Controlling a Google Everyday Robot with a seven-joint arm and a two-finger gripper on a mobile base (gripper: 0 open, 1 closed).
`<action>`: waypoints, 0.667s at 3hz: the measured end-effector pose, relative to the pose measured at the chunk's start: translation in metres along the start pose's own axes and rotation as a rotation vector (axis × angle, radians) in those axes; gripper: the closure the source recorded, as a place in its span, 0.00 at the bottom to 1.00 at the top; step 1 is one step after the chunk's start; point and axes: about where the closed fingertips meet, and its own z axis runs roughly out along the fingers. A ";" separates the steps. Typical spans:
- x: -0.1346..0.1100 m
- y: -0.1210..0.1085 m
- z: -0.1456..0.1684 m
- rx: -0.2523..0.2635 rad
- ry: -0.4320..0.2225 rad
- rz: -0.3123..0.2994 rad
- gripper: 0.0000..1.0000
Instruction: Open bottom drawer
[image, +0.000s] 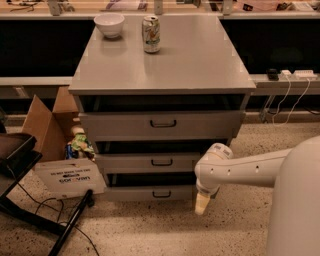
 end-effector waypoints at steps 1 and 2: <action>0.000 0.000 -0.002 0.002 0.000 -0.001 0.00; -0.007 0.019 0.037 -0.062 0.005 -0.033 0.00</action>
Offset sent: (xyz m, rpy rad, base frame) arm -0.0222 0.0345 -0.1163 0.0433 0.1796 0.0931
